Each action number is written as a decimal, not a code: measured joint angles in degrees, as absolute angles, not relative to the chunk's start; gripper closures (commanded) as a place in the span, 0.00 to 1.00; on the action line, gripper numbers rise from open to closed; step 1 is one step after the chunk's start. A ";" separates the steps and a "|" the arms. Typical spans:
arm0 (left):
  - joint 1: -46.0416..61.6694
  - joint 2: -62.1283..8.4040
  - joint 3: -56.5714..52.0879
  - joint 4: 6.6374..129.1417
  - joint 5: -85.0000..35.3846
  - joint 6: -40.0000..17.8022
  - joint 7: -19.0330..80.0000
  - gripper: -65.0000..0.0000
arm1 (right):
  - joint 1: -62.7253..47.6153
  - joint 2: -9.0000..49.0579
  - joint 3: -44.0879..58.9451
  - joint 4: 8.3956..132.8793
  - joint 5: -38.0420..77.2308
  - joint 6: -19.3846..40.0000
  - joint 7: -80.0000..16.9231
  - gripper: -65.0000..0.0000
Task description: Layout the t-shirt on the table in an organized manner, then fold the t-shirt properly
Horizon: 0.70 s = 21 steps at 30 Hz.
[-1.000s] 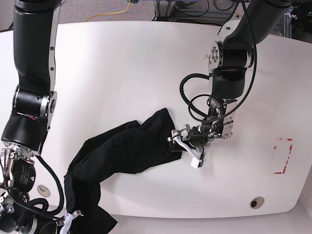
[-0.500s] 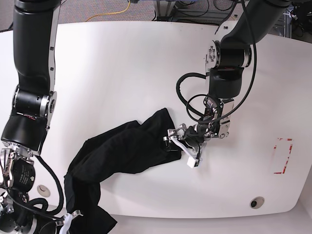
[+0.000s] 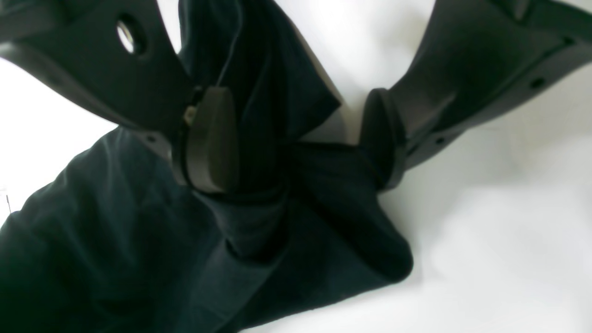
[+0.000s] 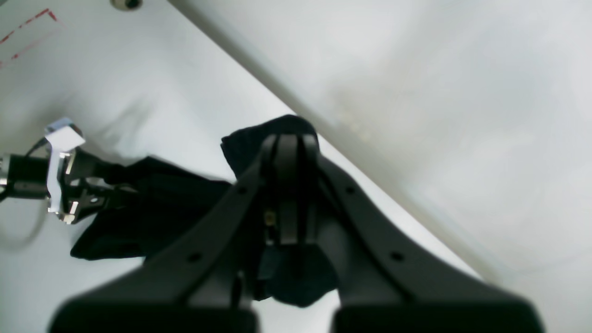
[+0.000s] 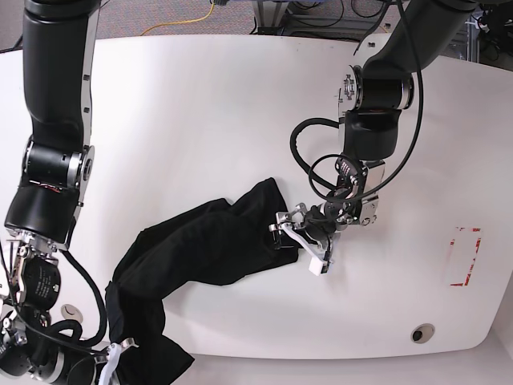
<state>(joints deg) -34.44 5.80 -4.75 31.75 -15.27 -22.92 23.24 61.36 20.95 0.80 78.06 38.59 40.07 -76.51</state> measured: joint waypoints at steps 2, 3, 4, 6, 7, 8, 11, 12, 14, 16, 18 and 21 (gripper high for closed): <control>-34.44 5.50 -4.78 31.70 -15.33 -22.94 23.09 0.43 | 61.01 20.95 0.80 78.41 38.54 40.07 -76.82 1.00; -34.44 5.37 -4.82 31.70 -15.29 -22.94 22.76 0.43 | 60.77 20.97 0.80 78.87 38.28 40.07 -76.77 1.00; -34.41 5.28 -5.08 31.70 -15.25 -22.90 22.50 0.43 | 60.51 20.99 0.84 79.68 37.91 40.05 -76.77 1.00; -34.39 5.19 -6.28 31.66 -15.22 -22.85 22.15 0.43 | 59.92 21.12 0.91 81.41 37.87 40.07 -76.64 1.00; -34.33 5.19 -6.72 31.64 -15.25 -22.59 22.13 0.43 | 59.75 21.10 0.91 82.13 37.95 40.07 -76.58 1.00; -34.30 5.19 -7.75 31.64 -15.27 -22.22 21.93 0.43 | 59.57 21.10 0.91 82.43 37.98 40.07 -76.58 1.00; -34.35 5.17 -8.21 31.64 -15.31 -20.12 21.15 0.43 | 59.44 20.95 0.89 82.98 38.20 40.07 -76.53 1.00; -34.46 5.08 -8.21 31.64 -15.27 -20.05 21.21 0.43 | 59.37 20.95 0.89 82.98 38.15 40.10 -76.58 1.00; -34.46 5.06 -8.21 31.64 -15.27 -19.94 21.30 0.43 | 59.27 20.97 0.91 82.98 38.15 40.07 -76.60 1.00; -34.46 5.06 -8.21 31.64 -15.27 -19.94 21.17 0.43 | 59.18 20.97 0.91 82.98 38.15 40.07 -76.60 1.00; -34.46 5.06 -8.21 31.64 -15.27 -19.92 21.19 0.43 | 59.18 20.95 0.91 82.98 38.15 40.07 -76.60 1.00; -34.46 5.06 -8.21 31.64 -15.27 -19.92 21.15 0.48 | 59.20 20.97 0.91 82.98 38.15 40.07 -76.60 1.00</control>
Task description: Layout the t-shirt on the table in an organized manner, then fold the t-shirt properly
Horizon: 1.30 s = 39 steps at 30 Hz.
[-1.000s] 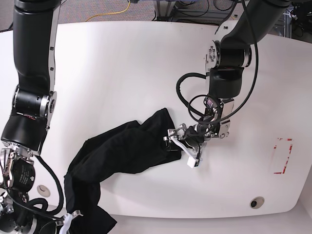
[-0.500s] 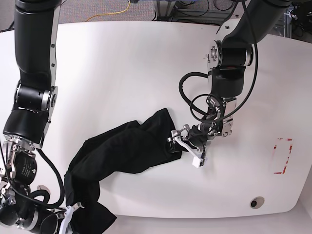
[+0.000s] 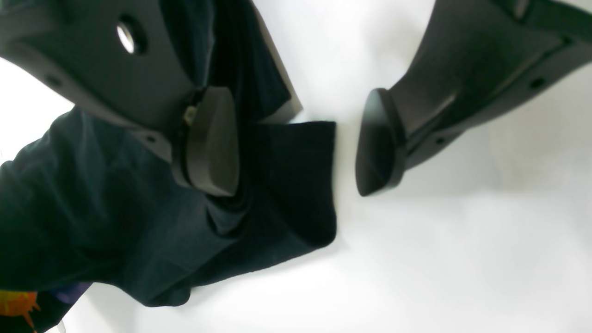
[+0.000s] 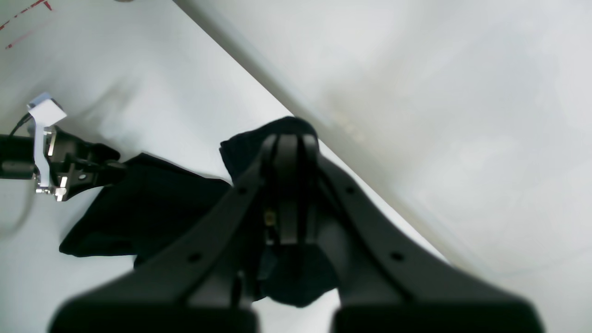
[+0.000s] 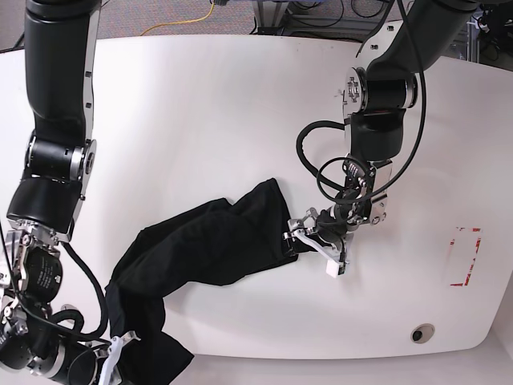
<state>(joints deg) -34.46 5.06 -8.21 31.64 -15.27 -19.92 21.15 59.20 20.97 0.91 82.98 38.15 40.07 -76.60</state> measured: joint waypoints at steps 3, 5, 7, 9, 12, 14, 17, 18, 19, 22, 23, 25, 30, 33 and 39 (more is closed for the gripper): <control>-34.46 5.08 -8.21 31.64 -15.22 -19.44 21.19 0.61 | 59.27 20.95 0.91 82.98 38.15 40.07 -76.58 1.00; -34.41 5.06 -8.21 31.55 -15.00 -19.29 21.34 0.70 | 59.27 20.97 0.91 82.98 38.13 40.07 -76.58 1.00; -34.30 5.06 -8.21 31.53 -14.96 -19.27 21.41 0.76 | 59.27 20.97 0.91 82.98 38.15 40.07 -76.60 1.00; -34.20 5.10 -8.21 31.48 -15.05 -19.27 21.41 0.81 | 59.27 20.95 0.91 82.98 38.15 40.07 -76.60 1.00; -34.15 5.19 -8.21 31.42 -14.98 -19.00 21.58 0.90 | 59.27 20.95 0.91 82.98 38.15 40.07 -76.58 1.00; -34.15 5.21 -8.21 31.42 -14.96 -18.74 21.61 0.95 | 59.29 20.95 0.91 82.98 38.13 40.07 -76.60 1.00; -34.15 5.26 -8.21 31.38 -14.87 -17.96 21.78 0.99 | 59.27 20.95 0.91 82.98 38.15 40.07 -76.60 1.00; -34.15 5.26 -8.21 31.38 -14.85 -17.93 21.78 0.99 | 59.27 20.97 0.91 82.98 38.13 40.07 -76.60 1.00; -34.15 5.23 -8.21 31.35 -14.85 -17.96 21.80 0.99 | 59.27 20.97 0.91 82.98 38.13 40.07 -76.58 1.00; -34.15 5.23 -8.21 31.31 -14.85 -17.93 21.78 0.99 | 59.29 20.95 0.91 82.98 38.15 40.07 -76.58 1.00; -34.15 5.23 -8.21 31.31 -14.83 -17.93 21.78 0.99 | 59.29 20.95 0.91 82.98 38.15 40.07 -76.58 1.00; -34.15 5.23 -8.21 31.31 -14.85 -17.93 21.78 0.99 | 59.29 20.95 0.91 82.98 38.15 40.07 -76.58 1.00; -34.15 5.34 -8.21 31.31 -14.83 -17.96 21.80 0.99 | 59.29 20.97 0.91 82.98 38.15 40.07 -76.60 1.00; -34.15 5.76 -8.21 31.31 -14.83 -17.93 21.82 1.00 | 59.29 20.95 0.91 82.98 38.15 40.07 -76.58 1.00; -33.98 6.52 -8.21 31.42 -14.81 -17.96 22.26 1.00 | 59.27 20.97 0.91 82.98 38.15 40.07 -76.60 1.00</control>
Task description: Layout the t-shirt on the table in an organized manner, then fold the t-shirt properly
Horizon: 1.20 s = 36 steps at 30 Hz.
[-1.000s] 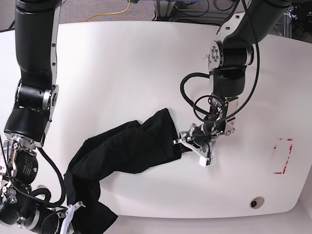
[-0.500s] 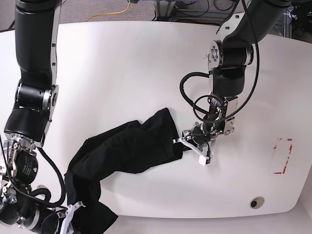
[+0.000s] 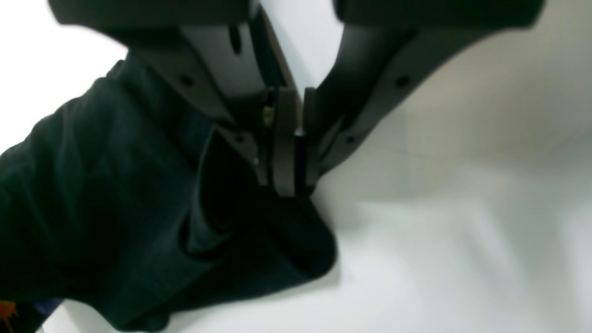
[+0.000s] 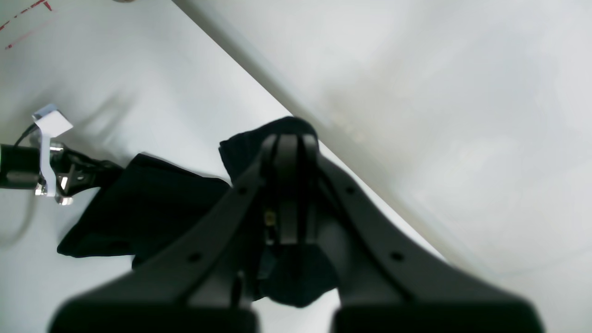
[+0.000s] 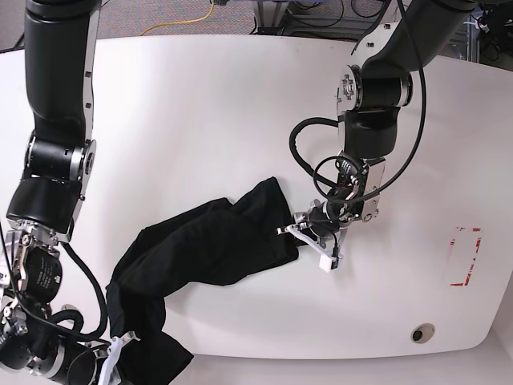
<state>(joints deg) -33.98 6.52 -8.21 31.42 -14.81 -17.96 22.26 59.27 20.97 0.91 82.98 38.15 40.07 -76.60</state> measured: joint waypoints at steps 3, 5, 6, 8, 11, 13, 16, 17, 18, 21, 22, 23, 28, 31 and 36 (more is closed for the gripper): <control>-33.54 6.52 -8.21 32.58 -14.72 -17.98 22.90 1.00 | 59.29 20.97 0.91 82.98 38.11 40.07 -76.60 1.00; -32.73 6.52 -8.21 34.68 -14.59 -17.96 23.16 1.00 | 59.31 20.97 0.91 82.98 38.13 40.07 -76.58 1.00; -32.12 6.48 -8.21 36.56 -14.55 -17.91 23.68 1.00 | 59.31 20.95 0.91 82.98 38.15 40.07 -76.58 1.00; -30.96 6.39 -8.21 40.34 -14.48 -17.93 25.80 1.00 | 59.31 20.95 0.91 82.98 38.13 40.07 -76.58 1.00; -28.99 6.24 -8.21 47.16 -14.52 -19.51 28.27 1.00 | 59.31 21.04 0.91 82.98 38.15 40.07 -76.60 1.00; -27.68 6.26 -8.21 52.36 -14.33 -20.67 31.11 1.00 | 59.31 21.04 0.91 82.98 38.02 40.07 -76.60 1.00; -25.91 5.65 -8.14 60.99 -14.41 -22.44 35.22 1.00 | 59.31 21.15 0.91 82.98 37.91 40.07 -76.60 1.00; -25.54 5.26 -8.05 62.92 -14.52 -22.98 35.48 1.00 | 59.31 21.15 0.91 82.98 37.89 40.18 -76.58 1.00; -24.97 4.69 -7.88 66.35 -14.72 -23.20 36.86 1.00 | 59.33 21.08 0.91 82.96 37.78 39.94 -76.60 1.00; -24.05 2.94 -8.21 73.82 -14.72 -23.11 39.13 1.00 | 59.29 21.21 0.91 82.96 37.87 39.94 -76.60 1.00; -23.88 2.39 -8.38 75.75 -14.74 -23.14 39.81 1.00 | 59.29 21.26 0.91 82.91 37.80 40.07 -76.60 1.00; -23.42 1.76 -8.47 78.19 -14.81 -23.14 41.32 1.00 | 59.31 21.28 0.91 82.94 37.74 40.07 -76.71 1.00; -22.06 -2.66 -8.16 89.36 -17.28 -24.10 45.08 1.00 | 59.31 21.08 0.89 82.98 37.95 40.07 -76.60 1.00; -23.29 -6.11 -8.14 94.11 -17.89 -24.08 45.19 1.00 | 59.31 21.23 0.91 82.96 37.85 40.07 -76.62 1.00; -25.71 -11.55 -8.23 96.42 -17.91 -26.22 45.45 1.00 | 59.33 21.85 0.97 82.94 37.71 40.05 -76.62 1.00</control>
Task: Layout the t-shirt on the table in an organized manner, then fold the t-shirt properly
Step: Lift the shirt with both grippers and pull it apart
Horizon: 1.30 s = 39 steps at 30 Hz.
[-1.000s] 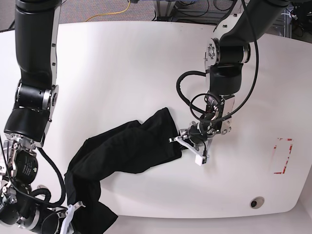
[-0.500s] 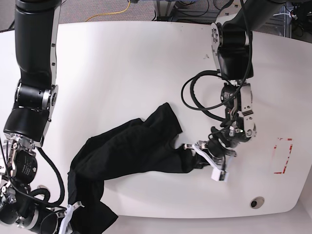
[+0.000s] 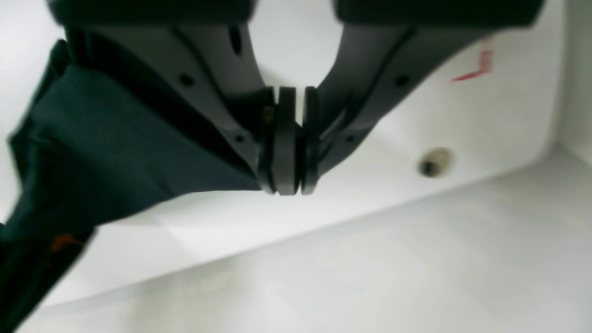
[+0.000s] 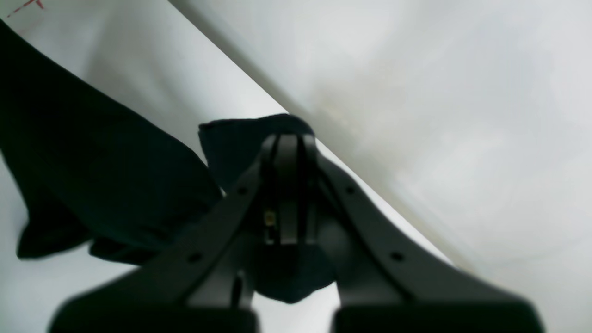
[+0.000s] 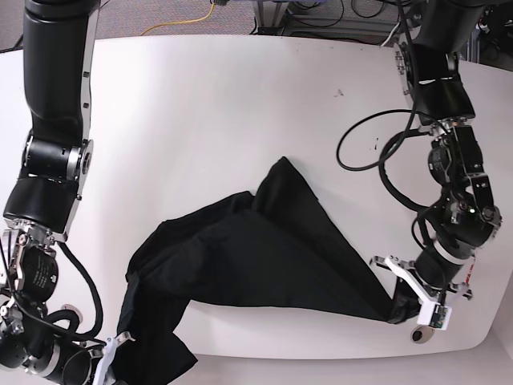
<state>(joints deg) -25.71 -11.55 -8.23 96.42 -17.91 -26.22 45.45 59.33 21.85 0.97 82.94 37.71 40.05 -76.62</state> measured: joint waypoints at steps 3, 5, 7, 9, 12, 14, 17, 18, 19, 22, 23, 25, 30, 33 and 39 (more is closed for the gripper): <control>-25.96 -12.27 -8.75 96.16 -17.78 -27.27 47.16 1.00 | 59.33 21.87 1.06 82.94 37.76 40.07 -76.60 1.00; -25.41 -11.94 -9.52 96.62 -17.69 -28.42 48.07 1.00 | 59.31 21.76 1.06 82.94 37.80 40.07 -76.60 1.00; -25.30 -11.44 -10.87 97.49 -18.00 -29.06 48.69 1.00 | 59.31 21.74 1.06 82.94 37.95 40.07 -76.58 1.00; -26.72 -11.40 -12.88 98.78 -17.89 -29.15 48.90 1.00 | 59.33 21.78 1.06 82.94 37.89 40.07 -76.60 1.00; -31.44 -12.23 -15.44 100.05 -17.52 -28.73 51.83 1.00 | 59.33 21.93 1.06 82.94 37.85 40.07 -76.62 1.00; -35.81 -13.37 -16.14 100.49 -17.50 -28.80 53.87 1.00 | 59.46 21.91 1.06 82.94 37.74 40.07 -76.64 1.00; -41.50 -15.46 -16.23 101.34 -17.74 -30.59 53.67 1.00 | 59.61 21.76 1.06 82.94 38.13 40.07 -76.53 1.00; -43.22 -15.86 -16.23 101.47 -17.91 -31.00 53.56 1.00 | 59.64 21.76 1.06 82.94 38.15 40.07 -76.55 1.00; -44.53 -16.12 -16.27 101.49 -17.98 -31.05 53.60 1.00 | 59.64 21.78 1.06 82.94 38.15 40.07 -76.55 1.00; -48.69 -16.67 -16.12 101.41 -18.17 -31.68 56.12 1.00 | 59.61 21.80 1.61 82.94 37.12 40.10 -76.55 1.00; -50.30 -16.75 -16.12 101.27 -17.76 -31.75 58.24 1.00 | 59.57 21.67 2.28 82.94 36.73 40.10 -76.58 1.00; -52.73 -16.91 -16.21 101.08 -17.93 -31.77 59.07 1.00 | 59.51 21.65 3.86 82.94 35.97 40.07 -76.53 1.00; -59.61 -18.11 -16.34 100.40 -18.24 -31.73 58.70 1.00 | 59.96 22.13 5.43 82.81 34.76 40.07 -76.47 1.00; -63.02 -19.77 -16.14 97.84 -18.96 -31.88 58.24 1.00 | 60.45 22.41 5.41 81.62 34.92 40.07 -76.36 1.00; -67.16 -23.49 -16.62 90.06 -17.58 -31.59 58.15 1.00 | 61.49 23.49 5.74 78.72 34.92 40.07 -76.31 1.00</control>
